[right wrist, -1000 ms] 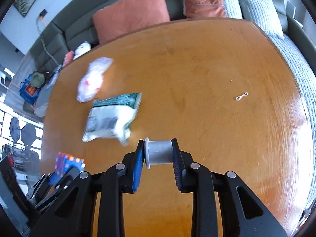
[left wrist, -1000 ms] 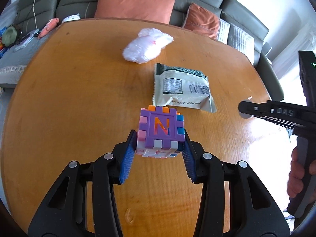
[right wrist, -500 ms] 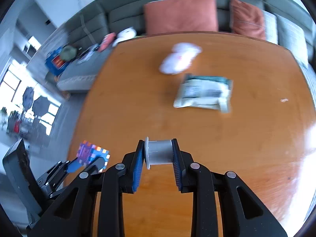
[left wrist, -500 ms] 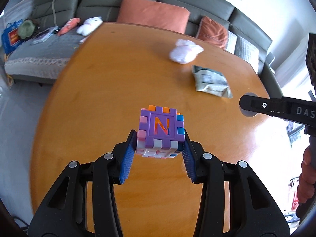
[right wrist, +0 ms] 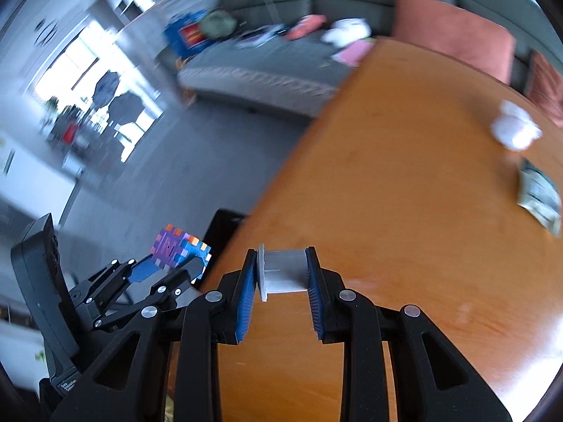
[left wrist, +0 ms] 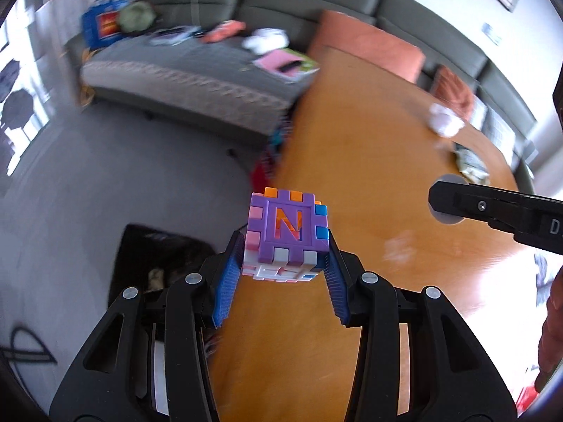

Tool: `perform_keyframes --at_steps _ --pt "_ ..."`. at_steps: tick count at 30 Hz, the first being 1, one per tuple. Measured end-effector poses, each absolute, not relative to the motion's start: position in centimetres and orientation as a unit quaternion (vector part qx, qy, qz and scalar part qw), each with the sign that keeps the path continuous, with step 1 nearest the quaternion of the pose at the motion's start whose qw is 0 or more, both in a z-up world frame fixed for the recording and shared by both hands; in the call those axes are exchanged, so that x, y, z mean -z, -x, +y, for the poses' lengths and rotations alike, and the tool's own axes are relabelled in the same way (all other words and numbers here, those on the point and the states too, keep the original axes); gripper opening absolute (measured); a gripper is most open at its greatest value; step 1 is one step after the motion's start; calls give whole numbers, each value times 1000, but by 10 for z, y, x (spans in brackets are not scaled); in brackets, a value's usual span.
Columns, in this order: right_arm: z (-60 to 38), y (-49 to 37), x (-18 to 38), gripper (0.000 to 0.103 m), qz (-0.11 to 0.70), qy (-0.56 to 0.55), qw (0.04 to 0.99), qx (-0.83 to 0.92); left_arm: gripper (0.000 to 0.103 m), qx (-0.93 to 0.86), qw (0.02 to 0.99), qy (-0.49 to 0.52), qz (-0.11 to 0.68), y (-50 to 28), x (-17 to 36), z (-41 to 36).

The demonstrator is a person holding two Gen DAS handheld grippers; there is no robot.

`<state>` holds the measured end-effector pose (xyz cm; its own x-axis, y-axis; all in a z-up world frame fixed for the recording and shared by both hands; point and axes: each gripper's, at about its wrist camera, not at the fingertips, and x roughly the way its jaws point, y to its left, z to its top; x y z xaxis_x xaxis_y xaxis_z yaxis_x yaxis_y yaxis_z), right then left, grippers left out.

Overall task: Collect trash
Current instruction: 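Carry the block and spool over the black bin and release both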

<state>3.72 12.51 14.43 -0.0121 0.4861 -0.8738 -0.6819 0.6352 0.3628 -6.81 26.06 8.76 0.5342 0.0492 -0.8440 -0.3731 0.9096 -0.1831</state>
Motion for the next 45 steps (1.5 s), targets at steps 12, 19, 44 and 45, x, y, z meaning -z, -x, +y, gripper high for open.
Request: perform_keyframes --at_steps 12,19,44,45 --pt "244 45 -128 29 568 165 633 -499 44 -232 820 238 465 158 -66 360" --pt "289 76 -116 29 568 195 610 -517 44 -264 799 265 470 189 -49 392" --pt "346 96 -103 69 570 226 586 -531 97 -337 748 281 498 219 -21 455" --pt "345 94 -104 69 571 224 586 -529 97 -335 749 280 499 217 -21 453"
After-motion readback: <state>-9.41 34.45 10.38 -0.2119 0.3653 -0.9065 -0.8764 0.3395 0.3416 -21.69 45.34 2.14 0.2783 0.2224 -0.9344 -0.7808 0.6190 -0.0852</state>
